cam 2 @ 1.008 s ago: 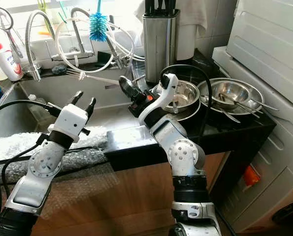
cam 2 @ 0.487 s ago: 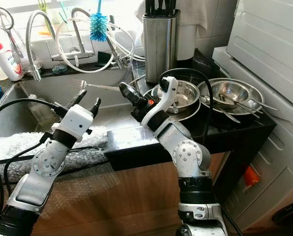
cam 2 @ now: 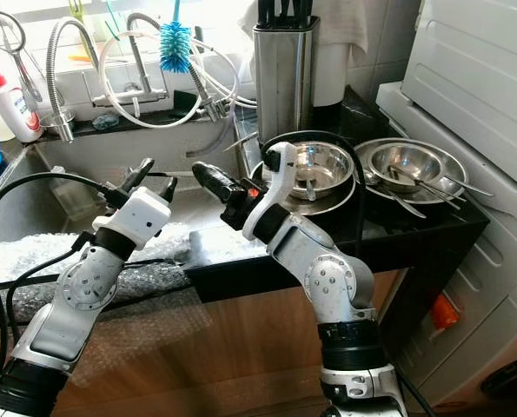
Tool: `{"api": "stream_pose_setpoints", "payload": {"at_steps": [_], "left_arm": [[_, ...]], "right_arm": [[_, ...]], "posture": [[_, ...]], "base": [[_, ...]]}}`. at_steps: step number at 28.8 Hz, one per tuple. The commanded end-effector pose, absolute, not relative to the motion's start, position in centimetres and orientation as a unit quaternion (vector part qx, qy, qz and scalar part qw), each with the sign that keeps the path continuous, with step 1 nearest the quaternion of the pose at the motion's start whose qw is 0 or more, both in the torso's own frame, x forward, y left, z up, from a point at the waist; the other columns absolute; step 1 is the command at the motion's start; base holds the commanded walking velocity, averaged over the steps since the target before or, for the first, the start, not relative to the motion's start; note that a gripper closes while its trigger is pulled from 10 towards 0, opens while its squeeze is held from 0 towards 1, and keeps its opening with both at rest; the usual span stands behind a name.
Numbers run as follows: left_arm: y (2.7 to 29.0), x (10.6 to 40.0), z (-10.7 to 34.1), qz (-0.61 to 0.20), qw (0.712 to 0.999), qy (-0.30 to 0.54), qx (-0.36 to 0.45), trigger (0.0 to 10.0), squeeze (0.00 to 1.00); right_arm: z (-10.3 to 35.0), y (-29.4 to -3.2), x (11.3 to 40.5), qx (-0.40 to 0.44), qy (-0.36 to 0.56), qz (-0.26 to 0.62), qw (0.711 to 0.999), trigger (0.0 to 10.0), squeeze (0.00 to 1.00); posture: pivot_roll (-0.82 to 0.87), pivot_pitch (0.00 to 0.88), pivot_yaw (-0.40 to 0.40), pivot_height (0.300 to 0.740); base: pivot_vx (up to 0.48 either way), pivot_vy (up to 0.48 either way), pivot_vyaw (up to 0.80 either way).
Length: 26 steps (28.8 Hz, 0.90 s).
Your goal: Kitchen organization
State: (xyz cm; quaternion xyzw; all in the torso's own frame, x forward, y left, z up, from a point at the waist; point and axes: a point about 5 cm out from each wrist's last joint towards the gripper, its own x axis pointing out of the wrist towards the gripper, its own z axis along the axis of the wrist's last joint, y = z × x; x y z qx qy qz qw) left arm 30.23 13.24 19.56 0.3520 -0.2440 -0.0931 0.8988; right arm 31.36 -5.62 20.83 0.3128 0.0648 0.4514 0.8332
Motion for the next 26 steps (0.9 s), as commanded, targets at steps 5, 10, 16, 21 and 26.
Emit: {"api": "stream_pose_setpoints", "payload": {"at_steps": [5, 10, 16, 21, 26], "left_arm": [[13.9, 30.8, 19.6, -0.071, 0.898, -0.229, 0.369, 10.0, 0.0], [14.1, 31.0, 19.0, -0.075, 0.894, -0.212, 0.387, 0.7, 0.0], [14.2, 31.1, 18.6, -0.071, 0.895, -0.2, 0.393, 0.0, 0.0], [14.1, 31.2, 18.5, -0.073, 0.894, -0.197, 0.395, 0.0, 0.0], [14.0, 31.1, 18.3, -0.079, 0.893, -0.193, 0.4, 0.0, 0.0]], "right_arm": [[21.3, -5.5, 31.0, 0.299, 0.052, 0.46, 0.834, 10.0, 0.0], [21.4, -5.6, 31.0, 0.3, 0.049, 0.458, 0.835, 10.0, 0.0], [21.5, -5.7, 31.0, 0.301, 0.046, 0.456, 0.836, 10.0, 0.0], [21.4, -5.7, 31.0, 0.301, 0.044, 0.456, 0.836, 10.0, 0.0], [21.4, -5.7, 30.9, 0.302, 0.04, 0.456, 0.836, 10.0, 0.0]], "posture": [[0.04, 0.0, 0.075, 0.74], [0.04, 0.0, 0.078, 0.74], [0.04, 0.0, 0.08, 0.74], [0.04, 0.0, 0.081, 0.74], [0.04, 0.0, 0.082, 0.74]], "base": [[0.0, 0.0, 0.0], [0.0, 0.0, 0.0], [0.0, 0.0, 0.0], [0.0, 0.0, 0.0], [0.0, 0.0, 0.0]]}}
